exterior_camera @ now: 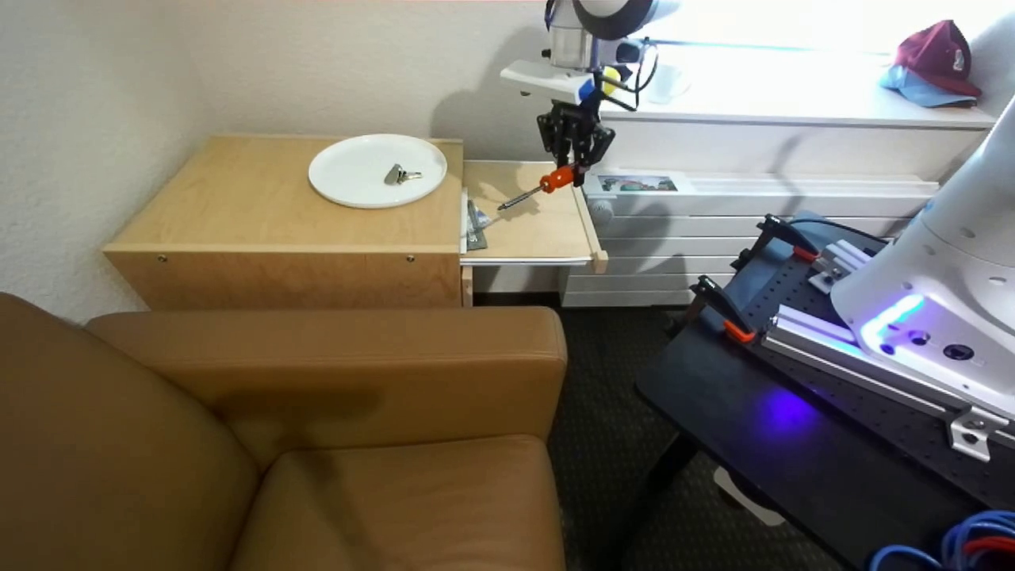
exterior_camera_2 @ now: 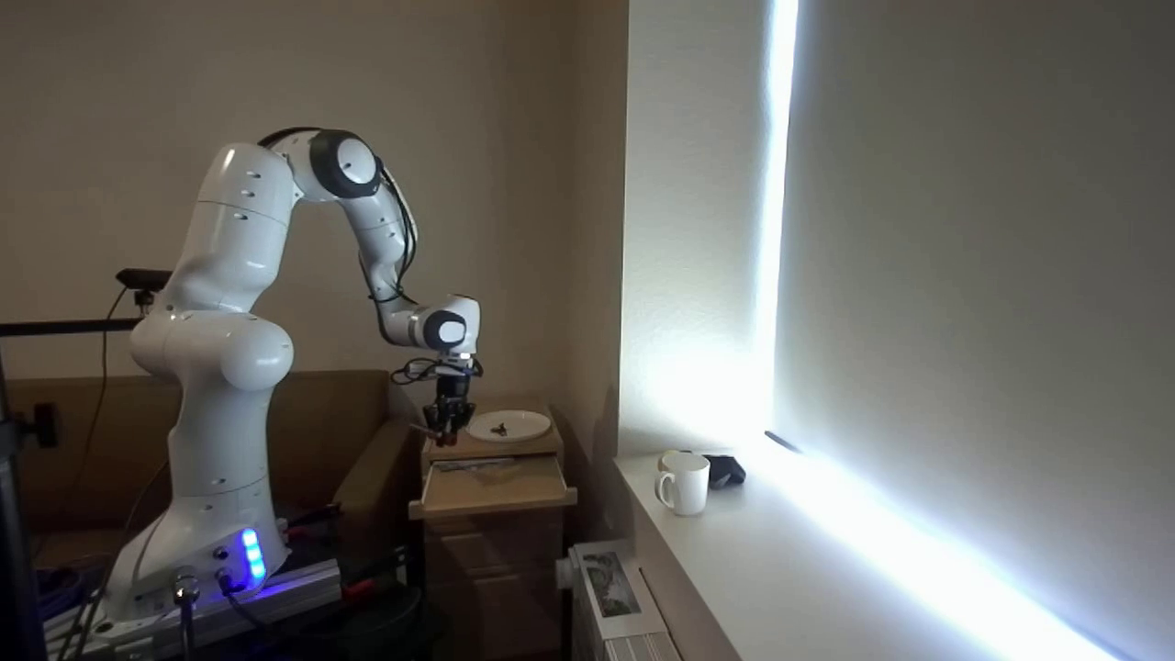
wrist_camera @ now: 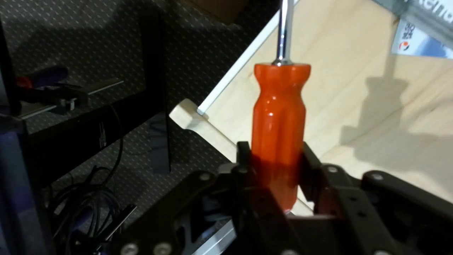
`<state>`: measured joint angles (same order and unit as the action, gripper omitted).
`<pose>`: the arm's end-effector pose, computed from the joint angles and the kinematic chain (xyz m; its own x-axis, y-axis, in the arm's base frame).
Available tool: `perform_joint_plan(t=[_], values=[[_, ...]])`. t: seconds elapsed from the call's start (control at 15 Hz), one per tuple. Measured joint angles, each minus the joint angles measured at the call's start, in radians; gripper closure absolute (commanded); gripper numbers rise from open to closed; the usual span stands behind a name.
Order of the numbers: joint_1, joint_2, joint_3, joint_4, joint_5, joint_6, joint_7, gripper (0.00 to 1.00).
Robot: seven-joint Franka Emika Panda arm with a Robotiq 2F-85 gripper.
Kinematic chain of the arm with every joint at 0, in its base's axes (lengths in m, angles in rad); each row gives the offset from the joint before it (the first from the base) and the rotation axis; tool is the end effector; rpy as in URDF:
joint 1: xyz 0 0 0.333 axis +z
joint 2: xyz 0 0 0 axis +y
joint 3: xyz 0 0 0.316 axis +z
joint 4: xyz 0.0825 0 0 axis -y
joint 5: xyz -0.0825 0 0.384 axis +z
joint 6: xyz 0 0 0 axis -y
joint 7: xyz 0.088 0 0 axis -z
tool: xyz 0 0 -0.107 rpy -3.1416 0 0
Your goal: Remove the screwdriver from the nightstand shelf and place it on top of the nightstand
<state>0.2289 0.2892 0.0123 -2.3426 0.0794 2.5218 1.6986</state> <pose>0.4898 0.1199 0.2014 0.0443 -0.9986 -0.0277 -0.9922 -0.0472 0.1157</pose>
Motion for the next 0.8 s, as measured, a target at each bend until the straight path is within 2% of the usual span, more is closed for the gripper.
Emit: perform_joint_plan(t=[0.13,0.27,0.33,0.47,0.53,0.8], values=[[0.04,-0.08,0.027,-0.015,-0.019,-0.017,0.072,0.92],[0.088,-0.117,0.068,0.004,-0.042,-0.015,0.2,0.92],[0.107,-0.122,0.089,0.02,-0.05,-0.015,0.261,0.67],[0.114,-0.124,0.109,0.028,-0.051,-0.016,0.282,0.67],[0.11,-0.122,0.108,0.026,-0.051,-0.016,0.281,0.92],[0.096,-0.106,0.105,0.027,-0.072,-0.013,0.316,0.92]])
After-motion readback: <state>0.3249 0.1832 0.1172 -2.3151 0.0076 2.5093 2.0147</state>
